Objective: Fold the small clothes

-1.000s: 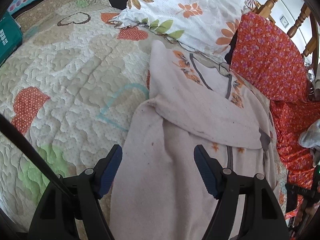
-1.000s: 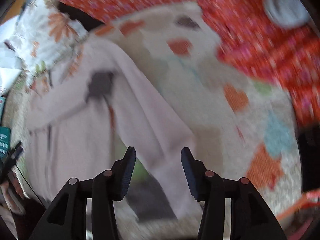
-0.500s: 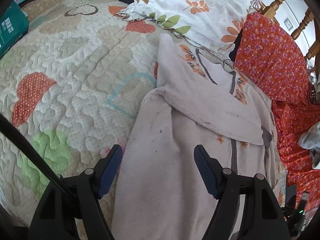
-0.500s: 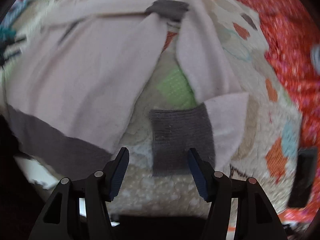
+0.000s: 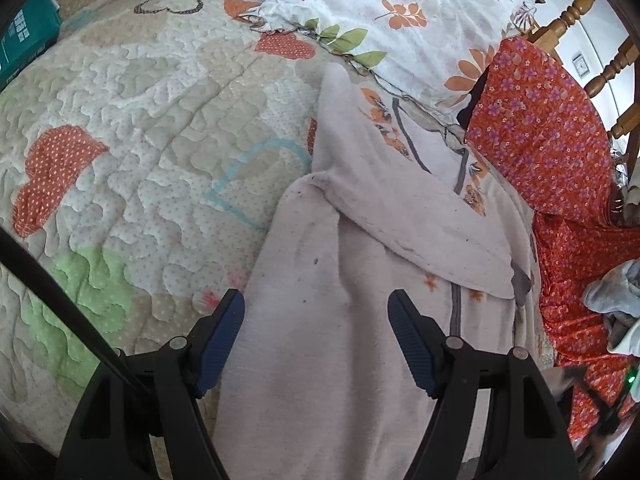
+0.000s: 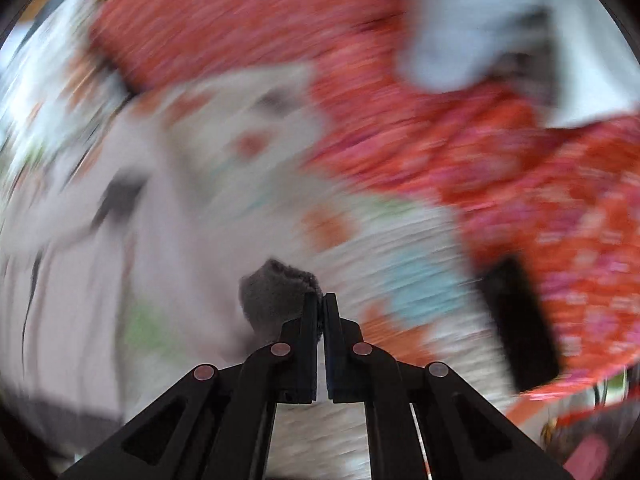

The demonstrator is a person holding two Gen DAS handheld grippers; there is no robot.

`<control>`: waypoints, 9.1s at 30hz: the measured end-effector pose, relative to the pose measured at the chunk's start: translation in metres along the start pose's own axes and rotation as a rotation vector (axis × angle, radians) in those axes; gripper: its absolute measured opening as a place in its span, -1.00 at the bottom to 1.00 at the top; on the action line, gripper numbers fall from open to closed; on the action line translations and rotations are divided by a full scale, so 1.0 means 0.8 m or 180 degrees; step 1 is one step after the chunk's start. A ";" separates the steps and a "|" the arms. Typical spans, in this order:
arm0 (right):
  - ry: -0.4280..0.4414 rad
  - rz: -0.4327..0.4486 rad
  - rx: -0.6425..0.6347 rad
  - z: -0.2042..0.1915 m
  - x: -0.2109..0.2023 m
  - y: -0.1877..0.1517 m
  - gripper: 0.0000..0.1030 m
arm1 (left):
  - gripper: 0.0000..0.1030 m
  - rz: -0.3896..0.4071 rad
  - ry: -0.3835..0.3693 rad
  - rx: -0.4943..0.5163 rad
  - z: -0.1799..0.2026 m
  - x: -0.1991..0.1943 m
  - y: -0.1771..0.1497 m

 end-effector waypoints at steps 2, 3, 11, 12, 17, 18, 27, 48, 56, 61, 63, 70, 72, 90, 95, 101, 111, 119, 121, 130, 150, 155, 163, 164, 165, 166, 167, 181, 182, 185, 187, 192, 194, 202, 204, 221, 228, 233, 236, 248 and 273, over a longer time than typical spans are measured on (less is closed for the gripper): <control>-0.0118 0.0153 0.0252 0.026 -0.015 0.032 -0.96 | 0.42 0.0015 -0.0004 -0.0003 0.001 -0.003 0.000; -0.0167 0.0238 0.0355 0.040 -0.020 0.046 -0.96 | 0.42 0.0021 -0.0017 -0.0013 0.001 -0.004 0.001; 0.0314 0.0288 0.0444 -0.018 -0.044 0.079 -0.95 | 0.42 0.0099 -0.0034 -0.0113 -0.011 -0.020 0.008; 0.0442 0.0250 0.0373 -0.041 -0.046 0.080 -0.95 | 0.42 0.0131 -0.0003 -0.0108 -0.013 -0.025 0.009; 0.1121 0.0059 -0.0114 -0.202 -0.066 0.067 -0.95 | 0.42 0.0375 0.0262 -0.0016 -0.025 -0.057 0.021; 0.1286 0.0011 -0.0269 -0.250 -0.071 0.060 -0.95 | 0.42 0.0425 0.0312 -0.0003 -0.028 -0.063 0.025; 0.2030 -0.0335 -0.1282 -0.552 -0.090 -0.036 -0.95 | 0.45 0.0818 0.0876 -0.0338 -0.105 -0.120 0.043; 0.2111 -0.1292 -0.1595 -0.771 0.052 -0.164 -0.82 | 0.46 0.0785 0.1078 -0.0392 -0.123 -0.115 0.054; 0.2119 -0.0964 -0.1538 -0.689 0.016 -0.110 -0.25 | 0.47 0.0669 0.1037 -0.0297 -0.108 -0.097 0.053; 0.1662 -0.0909 -0.1100 -0.558 0.049 -0.056 -0.25 | 0.47 0.0539 0.1043 -0.0078 -0.081 -0.077 0.045; 0.1427 -0.0842 -0.0953 -0.501 0.062 -0.039 -0.25 | 0.47 0.0448 0.1011 0.0026 -0.069 -0.065 0.039; 0.1214 -0.0882 -0.0245 -0.334 0.107 -0.026 -0.48 | 0.47 0.0222 0.0793 0.0312 -0.025 -0.022 0.019; 0.1302 -0.0755 -0.0177 -0.321 0.102 -0.027 -0.48 | 0.47 0.0271 0.0689 0.0396 -0.009 -0.016 0.025; 0.1706 -0.0882 -0.0075 -0.410 0.175 -0.022 -0.55 | 0.52 -0.0183 0.0980 0.0620 -0.002 0.110 0.108; 0.1560 -0.0703 0.0235 -0.367 0.167 -0.003 -0.53 | 0.52 -0.0145 0.1038 0.0633 0.006 0.094 0.099; 0.1375 -0.0690 0.0200 -0.301 0.138 -0.022 -0.26 | 0.52 -0.0057 0.0677 0.0627 0.019 0.058 0.075; 0.1927 -0.1322 0.0865 -0.210 0.141 -0.112 -0.26 | 0.29 -0.0102 0.0003 0.0290 -0.021 0.020 0.018; 0.2298 -0.1511 0.0956 -0.204 0.120 -0.156 -0.24 | 0.11 -0.0208 -0.0507 -0.0075 -0.046 0.006 -0.040; 0.2439 -0.1621 0.1051 -0.199 0.120 -0.168 -0.24 | 0.09 -0.0231 -0.0568 -0.0082 -0.044 0.003 -0.052; 0.2805 -0.1941 0.1318 -0.178 0.118 -0.203 -0.24 | -0.04 -0.0287 -0.0740 -0.0143 -0.034 -0.015 -0.114; 0.2953 -0.2082 0.1087 -0.185 0.082 -0.275 -0.25 | -0.02 -0.0331 -0.0795 -0.0188 -0.024 -0.035 -0.201; 0.3040 -0.2080 0.1305 -0.178 0.090 -0.282 -0.27 | 0.32 -0.0298 -0.1003 -0.0428 -0.036 -0.023 -0.200; 0.3048 -0.1968 0.1233 -0.178 0.085 -0.282 -0.27 | 0.71 -0.0284 -0.0586 0.0175 0.010 -0.020 -0.195; 0.3048 -0.1962 0.1232 -0.178 0.085 -0.282 -0.27 | 0.71 -0.0297 -0.0530 0.0295 0.015 -0.020 -0.195; 0.3053 -0.1960 0.1243 -0.180 0.085 -0.283 -0.27 | 0.71 -0.0322 -0.0471 0.0414 0.020 -0.019 -0.196; 0.3059 -0.1960 0.1255 -0.180 0.086 -0.283 -0.27 | 0.71 -0.0350 -0.0428 0.0502 0.023 -0.019 -0.197; 0.3068 -0.1961 0.1267 -0.181 0.087 -0.283 -0.27 | 0.71 -0.0382 -0.0404 0.0558 0.026 -0.019 -0.197; 0.3139 -0.1926 0.1249 -0.184 0.083 -0.286 -0.27 | -0.32 -0.0440 -0.0387 0.0241 0.006 -0.027 -0.190; 0.3140 -0.1938 0.1243 -0.184 0.083 -0.286 -0.27 | -0.53 -0.0433 -0.0450 0.0151 -0.002 -0.029 -0.190; 0.3157 -0.2008 0.1295 -0.182 0.087 -0.284 -0.27 | -0.70 -0.0422 -0.0797 -0.0244 -0.030 -0.029 -0.197; 0.3172 -0.2051 0.1353 -0.181 0.090 -0.284 -0.26 | -0.70 -0.0408 -0.0865 -0.0311 -0.036 -0.030 -0.202; 0.3186 -0.2069 0.1390 -0.180 0.091 -0.284 -0.26 | -0.57 -0.0406 -0.0830 -0.0151 -0.023 -0.026 -0.203; 0.3194 -0.2067 0.1398 -0.178 0.090 -0.285 -0.26 | -0.43 -0.0388 -0.0838 -0.0127 -0.018 -0.026 -0.202; 0.3135 -0.2083 0.1260 -0.180 0.077 -0.295 -0.26 | -0.61 -0.0387 -0.0595 0.0075 -0.004 -0.027 -0.203; 0.3076 -0.2011 0.1182 -0.182 0.072 -0.296 -0.31 | -0.76 -0.0445 -0.0453 0.0151 -0.001 -0.026 -0.200; 0.2994 -0.1812 0.0785 -0.125 -0.007 -0.312 -0.84 | -0.88 -0.0155 -0.0477 0.0148 -0.011 -0.152 -0.212; 0.2895 -0.1834 0.0502 -0.129 -0.026 -0.322 -0.84 | -0.88 -0.0227 -0.0481 0.0068 -0.014 -0.144 -0.228; 0.2966 -0.1587 0.0250 -0.169 -0.044 -0.252 -0.83 | -0.88 0.0099 -0.0439 0.0122 -0.008 -0.140 -0.138; 0.2976 -0.1350 0.0210 -0.198 -0.045 -0.190 -0.82 | -0.87 0.0216 -0.0389 0.0140 -0.002 -0.118 -0.068; 0.2619 -0.1275 0.0580 -0.304 0.076 -0.038 -0.82 | -0.87 0.0029 -0.0208 -0.0016 0.010 0.041 0.098; 0.2902 -0.1484 0.1679 -0.316 0.227 0.070 0.07 | 0.08 0.0298 -0.0413 -0.0499 -0.023 0.090 0.174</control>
Point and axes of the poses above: each gripper's, at about its wrist camera, not at the fingertips, and x roughly the way its jaws point, z to its right, y to its top, the point moved 1 cm from there along x, roughly the way its jaws point, and after that the axes turned 15 degrees about x, right-handed, at the moved point
